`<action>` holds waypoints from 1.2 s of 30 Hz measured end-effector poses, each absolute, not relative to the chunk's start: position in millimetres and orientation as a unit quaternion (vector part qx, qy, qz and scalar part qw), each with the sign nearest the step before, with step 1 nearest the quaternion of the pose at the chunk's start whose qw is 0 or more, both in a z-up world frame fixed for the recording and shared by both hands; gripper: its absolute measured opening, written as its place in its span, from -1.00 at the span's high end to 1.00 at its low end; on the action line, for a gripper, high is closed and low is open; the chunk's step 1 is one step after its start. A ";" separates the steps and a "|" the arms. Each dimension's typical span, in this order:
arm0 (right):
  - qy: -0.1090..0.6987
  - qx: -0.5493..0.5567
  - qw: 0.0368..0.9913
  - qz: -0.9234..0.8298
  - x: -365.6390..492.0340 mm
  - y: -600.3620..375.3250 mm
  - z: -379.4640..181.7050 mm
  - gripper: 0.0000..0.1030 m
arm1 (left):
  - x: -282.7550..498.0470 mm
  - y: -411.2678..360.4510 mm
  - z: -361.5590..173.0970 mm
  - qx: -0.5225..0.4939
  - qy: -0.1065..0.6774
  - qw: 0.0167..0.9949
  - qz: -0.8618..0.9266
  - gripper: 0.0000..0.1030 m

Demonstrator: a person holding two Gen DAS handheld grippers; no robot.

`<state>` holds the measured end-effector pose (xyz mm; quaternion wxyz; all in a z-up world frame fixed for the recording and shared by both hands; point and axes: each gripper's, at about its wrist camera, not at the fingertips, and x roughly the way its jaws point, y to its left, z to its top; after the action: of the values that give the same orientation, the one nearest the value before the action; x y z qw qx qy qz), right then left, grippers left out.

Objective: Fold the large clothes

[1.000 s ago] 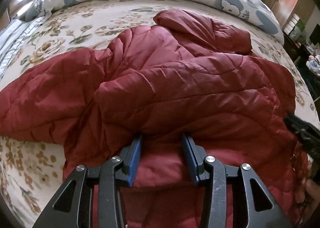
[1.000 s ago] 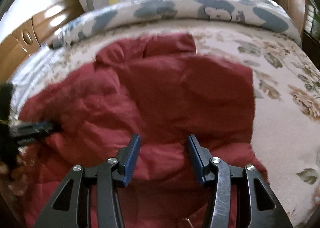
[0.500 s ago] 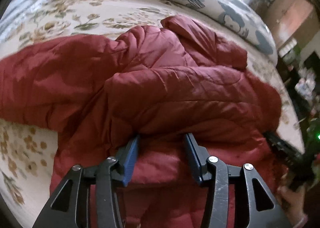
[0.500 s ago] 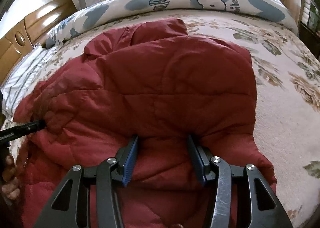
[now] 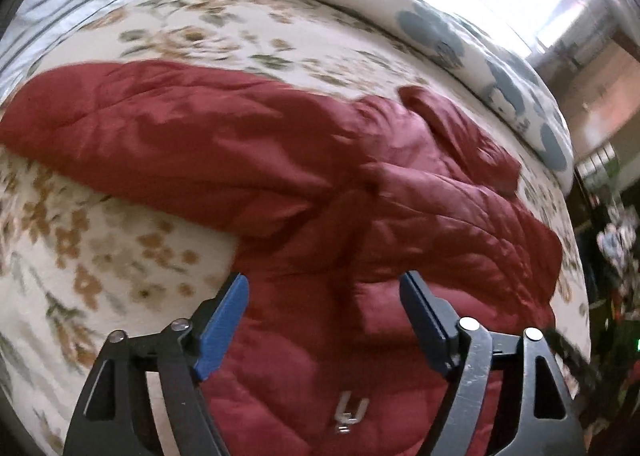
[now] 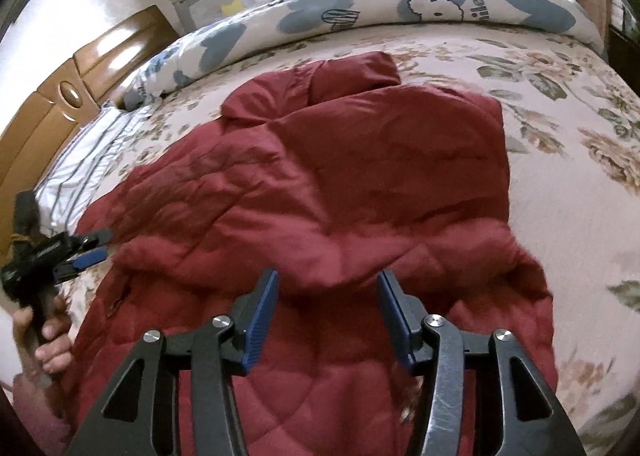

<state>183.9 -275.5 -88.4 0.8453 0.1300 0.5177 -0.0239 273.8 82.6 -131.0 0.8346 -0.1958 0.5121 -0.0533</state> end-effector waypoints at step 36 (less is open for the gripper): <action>0.524 0.156 0.837 0.027 140.5 -236.9 -62.4 -0.05 | 298.3 298.8 -159.8 -0.350 0.454 0.801 0.174 0.50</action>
<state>140.5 -236.9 -62.4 0.8370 0.1558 0.5238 0.0270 298.3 298.8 -159.8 0.8006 -0.3503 0.4540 0.1738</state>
